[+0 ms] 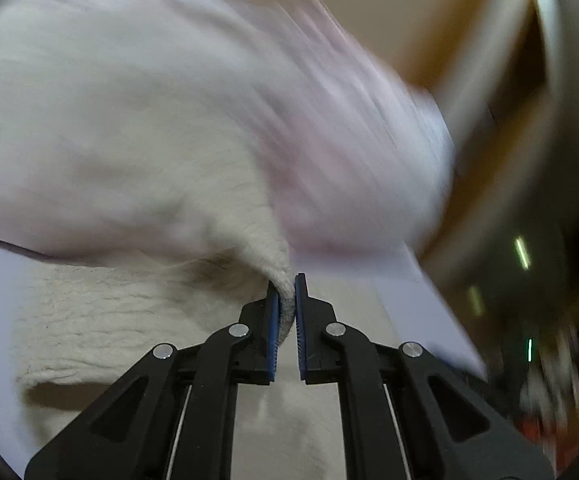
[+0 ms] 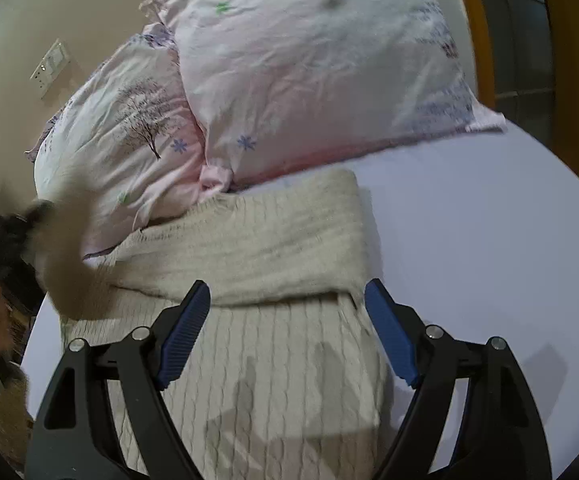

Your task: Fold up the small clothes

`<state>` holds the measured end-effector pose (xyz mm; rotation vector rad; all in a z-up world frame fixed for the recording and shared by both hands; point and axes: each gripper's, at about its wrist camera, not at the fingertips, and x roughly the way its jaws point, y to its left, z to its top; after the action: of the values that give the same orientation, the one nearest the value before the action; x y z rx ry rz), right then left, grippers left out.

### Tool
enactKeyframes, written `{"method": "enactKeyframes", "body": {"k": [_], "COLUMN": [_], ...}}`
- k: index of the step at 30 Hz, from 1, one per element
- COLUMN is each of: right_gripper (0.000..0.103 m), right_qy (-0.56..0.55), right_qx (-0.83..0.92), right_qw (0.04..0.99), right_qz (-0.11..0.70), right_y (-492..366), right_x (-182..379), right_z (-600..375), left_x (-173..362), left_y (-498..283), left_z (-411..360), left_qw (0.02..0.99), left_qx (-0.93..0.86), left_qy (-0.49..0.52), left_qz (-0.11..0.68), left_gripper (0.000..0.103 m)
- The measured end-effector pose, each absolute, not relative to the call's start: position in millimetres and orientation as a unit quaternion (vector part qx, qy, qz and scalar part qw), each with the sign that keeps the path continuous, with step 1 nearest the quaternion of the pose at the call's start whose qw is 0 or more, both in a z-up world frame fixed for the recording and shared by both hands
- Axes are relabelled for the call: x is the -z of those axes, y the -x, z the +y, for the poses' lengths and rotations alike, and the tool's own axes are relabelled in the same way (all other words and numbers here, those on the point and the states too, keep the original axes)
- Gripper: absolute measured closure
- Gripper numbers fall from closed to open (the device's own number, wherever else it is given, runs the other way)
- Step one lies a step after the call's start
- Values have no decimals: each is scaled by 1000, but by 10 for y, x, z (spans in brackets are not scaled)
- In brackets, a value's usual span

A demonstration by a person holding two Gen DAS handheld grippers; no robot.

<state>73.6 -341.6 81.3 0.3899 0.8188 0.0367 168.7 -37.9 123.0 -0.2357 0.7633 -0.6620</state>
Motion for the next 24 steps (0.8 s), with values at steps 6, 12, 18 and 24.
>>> {"method": "enactKeyframes", "body": {"k": [6,12,18,24], "right_gripper": [23,23,23,36], "right_qy": [-203,-295,-303,-379], "right_qx": [-51,-184,-224,-228], "right_qw": [892,830,768,692], "right_qz": [402,437,517,571], "right_y": [-289,283,865,943], "right_x": [-882,-759,-568,-36], "right_z": [-3694,-3924,-3991,-3874], "left_x": [-895,-880,-371,-22], "left_y": [-1212,-370,473,790], "left_z": [-318,908,1757,1839], "left_qw": [836,853,817,788], "left_qx": [349,300,250,251], "left_qy": [92,148,247,300], "left_qz": [413,400,457,475], "left_gripper": [96,96,96,96]}}
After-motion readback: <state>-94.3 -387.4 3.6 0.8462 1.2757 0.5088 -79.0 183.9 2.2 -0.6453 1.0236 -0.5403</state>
